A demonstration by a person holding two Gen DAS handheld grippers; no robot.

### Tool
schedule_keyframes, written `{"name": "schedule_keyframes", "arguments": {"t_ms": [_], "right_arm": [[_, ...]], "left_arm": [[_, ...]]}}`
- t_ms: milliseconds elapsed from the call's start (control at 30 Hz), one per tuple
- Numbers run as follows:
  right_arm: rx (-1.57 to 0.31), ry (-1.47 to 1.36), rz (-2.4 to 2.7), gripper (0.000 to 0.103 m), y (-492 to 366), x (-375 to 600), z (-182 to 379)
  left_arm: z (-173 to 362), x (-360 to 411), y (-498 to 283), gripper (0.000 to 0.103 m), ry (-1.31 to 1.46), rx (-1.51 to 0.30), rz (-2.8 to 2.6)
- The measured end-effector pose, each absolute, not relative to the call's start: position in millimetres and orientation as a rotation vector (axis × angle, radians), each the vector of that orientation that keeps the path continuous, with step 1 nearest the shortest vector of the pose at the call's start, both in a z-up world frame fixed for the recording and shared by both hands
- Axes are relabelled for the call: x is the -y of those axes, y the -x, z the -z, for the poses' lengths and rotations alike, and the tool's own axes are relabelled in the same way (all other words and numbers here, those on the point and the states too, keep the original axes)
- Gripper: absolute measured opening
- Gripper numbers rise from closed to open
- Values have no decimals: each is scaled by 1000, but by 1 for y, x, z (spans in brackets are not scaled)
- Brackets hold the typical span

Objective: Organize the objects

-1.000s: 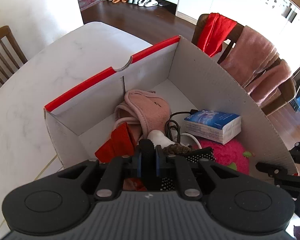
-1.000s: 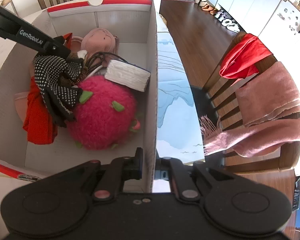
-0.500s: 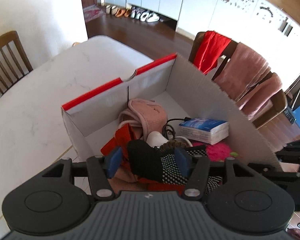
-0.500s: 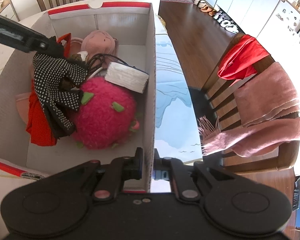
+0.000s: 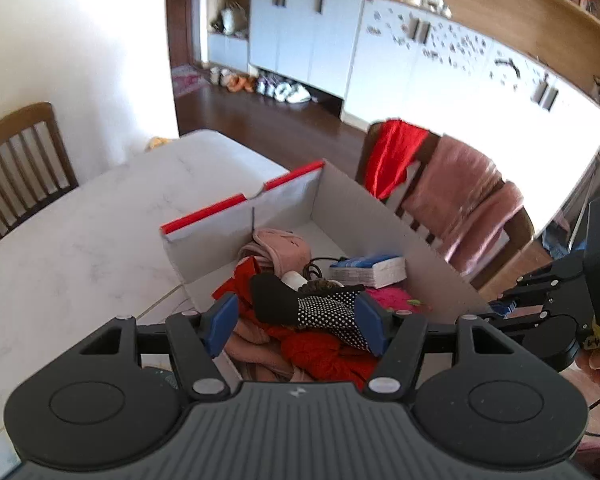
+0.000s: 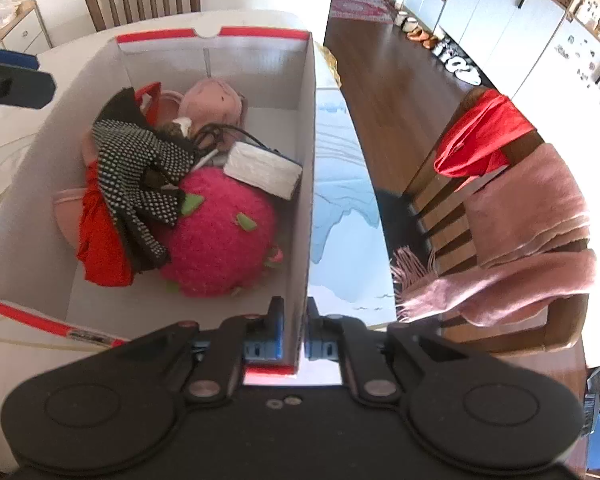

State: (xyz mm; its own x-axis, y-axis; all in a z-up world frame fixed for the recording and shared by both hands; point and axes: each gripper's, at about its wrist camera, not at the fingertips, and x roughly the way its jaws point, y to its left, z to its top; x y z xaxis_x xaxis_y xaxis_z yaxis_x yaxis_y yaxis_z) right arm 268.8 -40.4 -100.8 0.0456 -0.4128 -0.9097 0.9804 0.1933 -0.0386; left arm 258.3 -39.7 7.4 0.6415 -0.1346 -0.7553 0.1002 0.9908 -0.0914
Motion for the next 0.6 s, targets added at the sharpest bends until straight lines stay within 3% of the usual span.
{"name": "schedule_keyframes", "arguments": {"t_ms": [367, 433, 600], "right_arm": [[-808, -669, 1243, 15, -263, 9, 59], [-771, -670, 1237, 16, -261, 5, 51], [-696, -638, 1229, 28, -262, -6, 35]], "left_arm": [[-23, 49, -202, 73, 27, -733, 68], [-24, 51, -193, 82, 33, -716, 55], [-23, 55, -177, 86, 55, -697, 47]]}}
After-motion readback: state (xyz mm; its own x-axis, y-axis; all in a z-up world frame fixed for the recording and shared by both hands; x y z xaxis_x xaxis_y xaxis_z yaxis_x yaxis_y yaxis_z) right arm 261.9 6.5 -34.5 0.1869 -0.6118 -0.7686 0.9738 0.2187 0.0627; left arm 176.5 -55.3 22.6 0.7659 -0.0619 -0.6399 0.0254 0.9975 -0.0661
